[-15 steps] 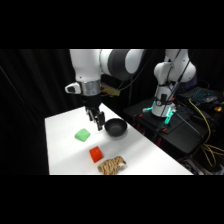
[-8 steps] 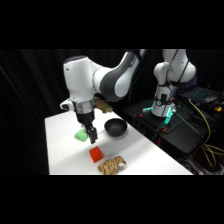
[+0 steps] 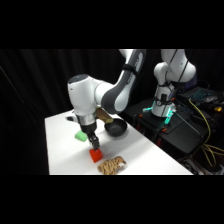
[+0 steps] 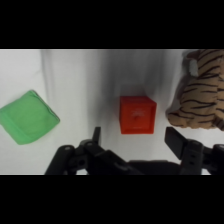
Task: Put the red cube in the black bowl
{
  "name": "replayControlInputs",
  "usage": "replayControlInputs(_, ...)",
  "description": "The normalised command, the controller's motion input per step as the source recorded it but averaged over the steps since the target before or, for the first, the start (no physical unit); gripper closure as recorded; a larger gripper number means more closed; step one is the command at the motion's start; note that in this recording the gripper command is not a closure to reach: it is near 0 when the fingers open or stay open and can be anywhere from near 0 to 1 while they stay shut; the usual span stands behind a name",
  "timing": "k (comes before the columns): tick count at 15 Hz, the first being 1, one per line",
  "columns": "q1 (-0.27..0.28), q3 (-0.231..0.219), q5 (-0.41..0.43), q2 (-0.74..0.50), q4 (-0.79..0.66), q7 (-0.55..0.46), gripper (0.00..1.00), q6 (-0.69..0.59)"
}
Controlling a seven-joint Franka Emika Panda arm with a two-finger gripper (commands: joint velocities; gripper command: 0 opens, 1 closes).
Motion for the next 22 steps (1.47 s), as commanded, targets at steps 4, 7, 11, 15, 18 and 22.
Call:
replayControlInputs(4, 0.01, 0.013, 0.085, 0.14, 0.04, 0.06, 0.0, 0.18)
replayControlInputs(7, -0.012, 0.035, 0.119, 0.18, 0.14, 0.03, 0.0, 0.14)
replayControlInputs(11, -0.006, 0.054, 0.131, 0.17, 0.21, 0.03, 0.0, 0.06)
replayControlInputs(15, 0.021, 0.025, 0.101, 0.15, 0.22, 0.05, 0.0, 0.05)
replayControlInputs(18, 0.033, -0.026, 0.054, 0.06, 0.08, 0.05, 1.0, 0.15)
replayControlInputs(22, 0.197, -0.225, -0.101, -0.13, -0.07, 0.3, 1.0, 0.1)
